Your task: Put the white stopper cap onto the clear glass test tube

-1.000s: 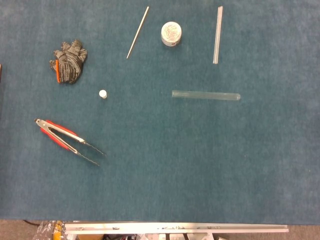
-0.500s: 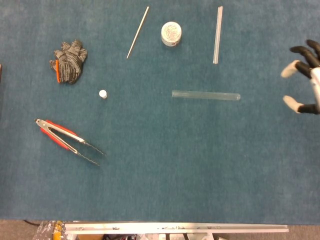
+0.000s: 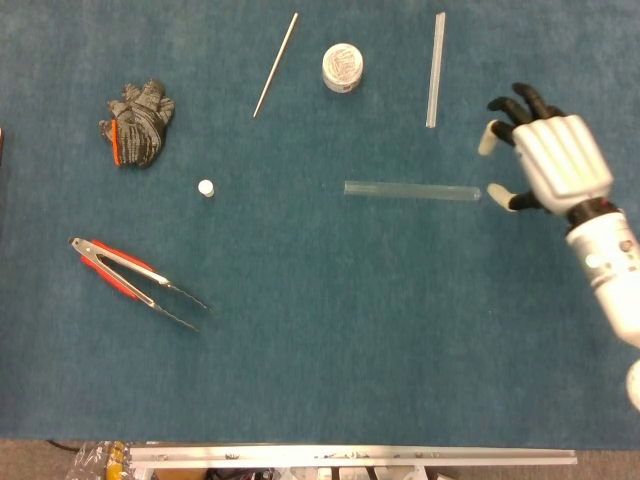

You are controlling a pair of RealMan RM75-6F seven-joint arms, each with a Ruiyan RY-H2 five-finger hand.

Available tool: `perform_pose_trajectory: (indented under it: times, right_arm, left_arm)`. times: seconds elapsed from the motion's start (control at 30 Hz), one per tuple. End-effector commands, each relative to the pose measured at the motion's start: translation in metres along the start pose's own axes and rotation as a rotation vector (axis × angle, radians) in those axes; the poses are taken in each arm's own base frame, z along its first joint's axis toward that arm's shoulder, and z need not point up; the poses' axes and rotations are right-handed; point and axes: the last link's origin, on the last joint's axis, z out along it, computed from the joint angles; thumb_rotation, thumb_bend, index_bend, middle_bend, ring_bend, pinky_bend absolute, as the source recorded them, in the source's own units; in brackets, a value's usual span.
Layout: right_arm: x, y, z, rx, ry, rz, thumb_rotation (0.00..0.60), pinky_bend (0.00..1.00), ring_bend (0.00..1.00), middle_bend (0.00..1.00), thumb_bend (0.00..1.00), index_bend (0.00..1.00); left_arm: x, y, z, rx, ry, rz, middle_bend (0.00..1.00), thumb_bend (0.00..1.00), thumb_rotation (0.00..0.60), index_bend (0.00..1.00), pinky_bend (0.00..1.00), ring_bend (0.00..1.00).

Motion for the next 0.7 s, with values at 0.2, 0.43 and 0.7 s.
perform_pose_trajectory:
  times: [0.2, 0.43, 0.7]
  right_arm:
    - [-0.026, -0.023, 0.022, -0.004, -0.039, -0.016, 0.600, 0.30, 0.07, 0.24, 0.25, 0.47]
    - [-0.049, -0.040, 0.035, -0.022, -0.082, -0.043, 0.600, 0.30, 0.07, 0.24, 0.25, 0.47]
    - [-0.063, -0.063, 0.048, -0.029, -0.104, -0.051, 0.600, 0.30, 0.07, 0.24, 0.25, 0.47]
  left_arm:
    - [-0.002, 0.007, 0.002, -0.036, -0.007, 0.000, 0.22, 0.35, 0.600, 0.26, 0.09, 0.09]
    - [-0.004, 0.011, 0.005, -0.064, -0.011, 0.000, 0.21, 0.35, 0.600, 0.26, 0.09, 0.09]
    - [-0.005, 0.008, 0.005, -0.068, -0.010, -0.013, 0.21, 0.35, 0.600, 0.26, 0.09, 0.09]
